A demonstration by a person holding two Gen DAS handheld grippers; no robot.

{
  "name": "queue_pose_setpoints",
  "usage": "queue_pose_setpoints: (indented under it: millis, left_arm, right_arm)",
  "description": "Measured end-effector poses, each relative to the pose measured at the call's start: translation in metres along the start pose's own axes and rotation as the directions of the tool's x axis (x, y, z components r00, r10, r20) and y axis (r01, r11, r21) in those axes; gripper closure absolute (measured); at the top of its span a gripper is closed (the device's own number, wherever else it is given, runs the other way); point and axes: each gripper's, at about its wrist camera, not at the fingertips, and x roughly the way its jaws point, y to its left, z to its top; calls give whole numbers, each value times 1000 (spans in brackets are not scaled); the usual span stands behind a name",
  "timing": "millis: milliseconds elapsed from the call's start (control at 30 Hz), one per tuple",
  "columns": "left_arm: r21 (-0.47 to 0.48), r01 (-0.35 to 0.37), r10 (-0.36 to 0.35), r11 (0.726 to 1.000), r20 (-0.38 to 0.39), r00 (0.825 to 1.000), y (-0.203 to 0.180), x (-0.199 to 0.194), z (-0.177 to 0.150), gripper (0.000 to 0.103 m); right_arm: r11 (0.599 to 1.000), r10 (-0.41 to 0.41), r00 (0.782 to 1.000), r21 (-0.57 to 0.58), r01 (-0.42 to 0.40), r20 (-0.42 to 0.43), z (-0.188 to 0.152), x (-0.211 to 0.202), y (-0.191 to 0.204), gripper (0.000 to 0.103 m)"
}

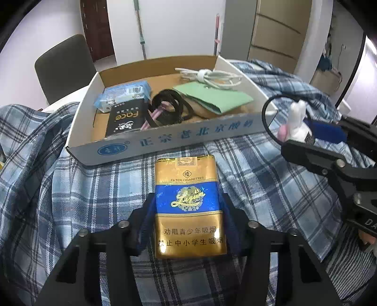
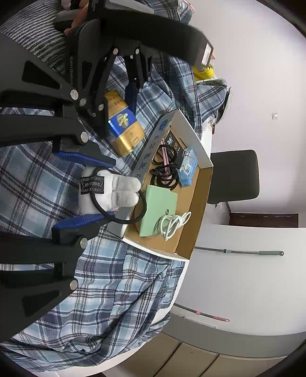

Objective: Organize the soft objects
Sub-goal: 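Grasp the gold-and-blue cigarette pack with the left tool while the right tool holds the clip, then lift and carry the cigarette pack and bunny clip over the box with both tools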

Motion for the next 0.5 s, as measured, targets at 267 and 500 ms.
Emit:
queue_pose_setpoints:
  millis: [267,500]
  left_arm:
    - [8,-45,42,999,238,970,-3,-43,-16,49]
    - [34,-57,35,998,464,885,-12,-87,-34,49]
  right_arm:
    - [999,-27,987,-13,29,161,-1,-22,4,66]
    - [998,-46,955,-22,54,293,-1,-42,9,66]
